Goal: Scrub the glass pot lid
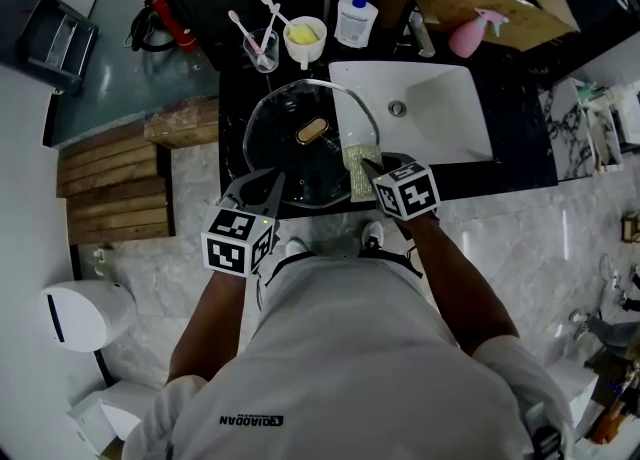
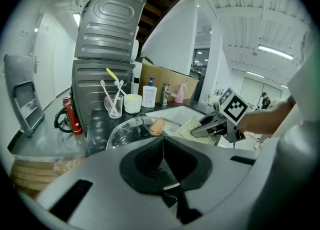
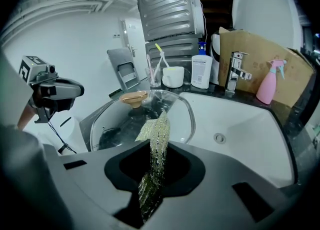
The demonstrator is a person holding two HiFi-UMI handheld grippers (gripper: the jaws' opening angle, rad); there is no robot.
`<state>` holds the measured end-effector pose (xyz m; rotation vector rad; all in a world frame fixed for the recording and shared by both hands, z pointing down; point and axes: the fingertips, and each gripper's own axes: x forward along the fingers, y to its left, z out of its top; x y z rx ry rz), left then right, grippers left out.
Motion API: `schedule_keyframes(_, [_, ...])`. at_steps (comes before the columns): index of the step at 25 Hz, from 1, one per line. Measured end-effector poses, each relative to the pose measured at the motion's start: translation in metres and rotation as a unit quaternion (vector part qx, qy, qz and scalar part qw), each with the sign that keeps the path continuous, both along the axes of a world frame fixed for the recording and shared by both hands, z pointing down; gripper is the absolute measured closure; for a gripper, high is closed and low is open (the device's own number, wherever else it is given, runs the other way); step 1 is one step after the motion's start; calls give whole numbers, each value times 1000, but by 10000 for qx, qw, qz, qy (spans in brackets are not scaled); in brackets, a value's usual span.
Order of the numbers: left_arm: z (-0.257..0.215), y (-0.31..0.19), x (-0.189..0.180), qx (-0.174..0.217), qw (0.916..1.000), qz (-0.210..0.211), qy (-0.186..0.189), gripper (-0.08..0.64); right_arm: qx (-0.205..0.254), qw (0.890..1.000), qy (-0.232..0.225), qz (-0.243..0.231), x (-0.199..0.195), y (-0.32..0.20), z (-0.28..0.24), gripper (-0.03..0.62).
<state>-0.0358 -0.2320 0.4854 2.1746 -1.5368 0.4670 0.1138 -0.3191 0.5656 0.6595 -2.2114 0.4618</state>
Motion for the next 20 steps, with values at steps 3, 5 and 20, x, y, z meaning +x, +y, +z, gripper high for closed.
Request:
schedule_keyframes(3, [1,-1,0,-8,10000,-60,-5,543,21,10000,24,13,7,-5,0,511])
schedule_keyframes(5, [1,-2,-1,-9,9999,-110,-8,543,40,10000,53,43,12,-10,0,511])
schedule_keyframes(20, [-3,1,-12,89,9989,-446,58,543,-270,9994,-210,58,18,-22,-19,511])
